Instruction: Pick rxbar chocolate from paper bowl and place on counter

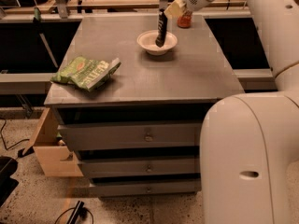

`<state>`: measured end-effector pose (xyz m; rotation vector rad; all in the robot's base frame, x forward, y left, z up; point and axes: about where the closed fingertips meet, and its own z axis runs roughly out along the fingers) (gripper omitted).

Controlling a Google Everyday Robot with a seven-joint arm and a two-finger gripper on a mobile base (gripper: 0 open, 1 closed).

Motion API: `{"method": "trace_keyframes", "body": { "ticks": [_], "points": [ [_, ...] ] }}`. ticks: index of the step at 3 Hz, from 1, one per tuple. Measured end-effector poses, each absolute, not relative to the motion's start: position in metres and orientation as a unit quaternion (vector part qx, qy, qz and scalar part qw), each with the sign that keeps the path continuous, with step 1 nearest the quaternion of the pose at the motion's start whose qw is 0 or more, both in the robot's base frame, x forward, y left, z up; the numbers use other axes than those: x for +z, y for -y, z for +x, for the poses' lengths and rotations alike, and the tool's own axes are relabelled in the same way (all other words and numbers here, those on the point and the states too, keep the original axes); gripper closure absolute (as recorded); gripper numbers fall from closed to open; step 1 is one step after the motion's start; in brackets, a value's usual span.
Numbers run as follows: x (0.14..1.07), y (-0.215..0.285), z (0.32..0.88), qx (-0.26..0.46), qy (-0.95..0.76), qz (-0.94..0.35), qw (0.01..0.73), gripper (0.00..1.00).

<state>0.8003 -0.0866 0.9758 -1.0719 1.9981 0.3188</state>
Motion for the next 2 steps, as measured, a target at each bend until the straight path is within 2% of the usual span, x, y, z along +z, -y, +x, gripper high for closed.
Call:
{"method": "trace_keyframes", "body": {
  "ticks": [1, 2],
  "points": [
    [1.027, 0.074, 0.795, 0.092, -0.763, -0.468, 0.435, 1.0],
    [1.061, 0.085, 0.784, 0.066, -0.75, -0.476, 0.454, 1.0]
  ]
}}
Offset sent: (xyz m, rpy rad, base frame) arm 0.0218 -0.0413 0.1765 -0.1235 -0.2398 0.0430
